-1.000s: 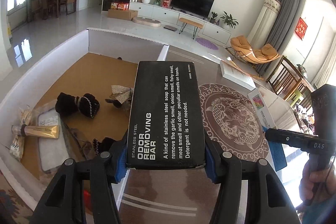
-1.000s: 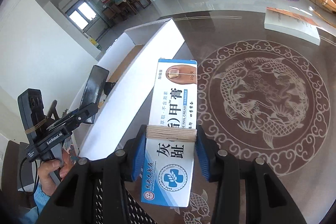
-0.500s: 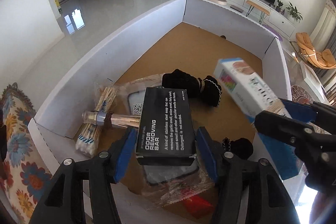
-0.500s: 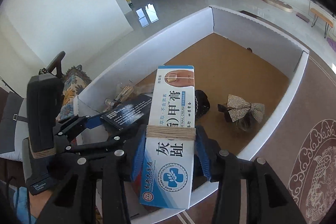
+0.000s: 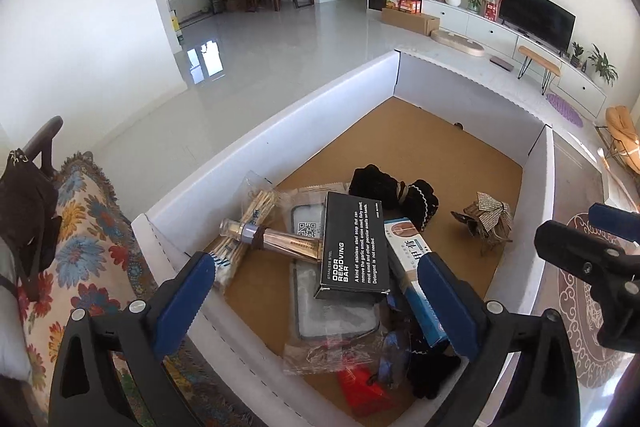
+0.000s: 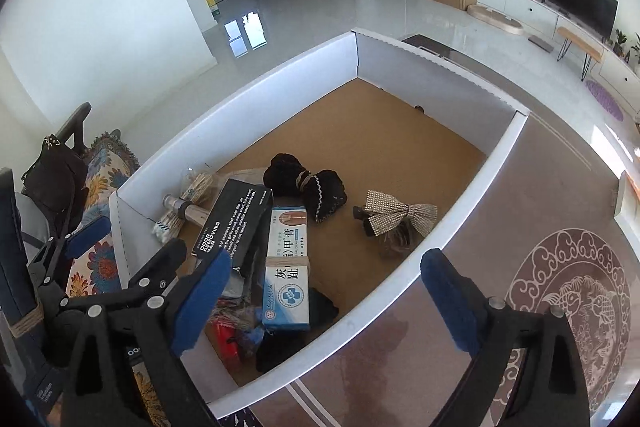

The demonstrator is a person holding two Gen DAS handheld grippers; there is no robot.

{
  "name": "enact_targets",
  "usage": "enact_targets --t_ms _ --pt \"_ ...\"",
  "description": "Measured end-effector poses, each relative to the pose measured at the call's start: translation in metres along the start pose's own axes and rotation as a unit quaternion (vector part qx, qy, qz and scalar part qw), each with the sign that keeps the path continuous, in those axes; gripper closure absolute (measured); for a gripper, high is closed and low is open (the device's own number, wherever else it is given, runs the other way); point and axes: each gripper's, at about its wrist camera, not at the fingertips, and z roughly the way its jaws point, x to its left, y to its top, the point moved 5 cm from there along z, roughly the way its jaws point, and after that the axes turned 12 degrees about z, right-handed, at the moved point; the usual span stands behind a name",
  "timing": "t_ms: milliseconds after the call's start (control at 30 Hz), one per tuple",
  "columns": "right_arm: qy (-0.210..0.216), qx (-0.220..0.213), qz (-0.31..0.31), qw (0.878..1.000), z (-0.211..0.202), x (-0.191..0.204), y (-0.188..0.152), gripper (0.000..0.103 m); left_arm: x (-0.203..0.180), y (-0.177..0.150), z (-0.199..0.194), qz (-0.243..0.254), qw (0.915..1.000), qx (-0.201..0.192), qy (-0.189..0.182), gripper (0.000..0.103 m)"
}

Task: Organize objects

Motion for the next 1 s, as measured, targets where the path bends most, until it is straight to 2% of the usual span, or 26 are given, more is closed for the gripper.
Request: enact_targets --t_ms 67,233,300,500,767,1000 --pt "-0.017 -0.004 -0.005 1.000 -0.008 -0.008 0.004 0.006 -0.004 -0.002 0.002 0.007 0.9999 0.010 0.005 0.000" --pt "-0.058 -0.018 -0.032 0.998 -0.016 -0.017 0.005 0.006 -0.012 -0.011 0.009 0.003 0.9993 0.026 -0.027 0.000" --pt "-0.065 -0.020 -0.040 0.997 -0.016 -0.017 0.005 0.006 -0.011 -0.014 0.011 -0.004 0.9993 0.028 -0.026 0.000" --pt "-0.066 -0.015 -0.056 0.996 -0.008 -0.009 0.002 0.006 -0.009 -0.014 0.008 -0.016 0.9994 0.020 -0.024 0.000" --pt "-0.063 -0.017 -0.047 0.997 -0.002 -0.011 0.005 0.006 -0.004 -0.008 -0.001 -0.030 0.9994 0.000 -0.016 0.000" --pt "-0.067 -0.015 -0.047 0.997 0.003 -0.014 0.005 0.006 -0.002 -0.009 0.004 -0.042 0.9989 0.004 -0.020 0.000"
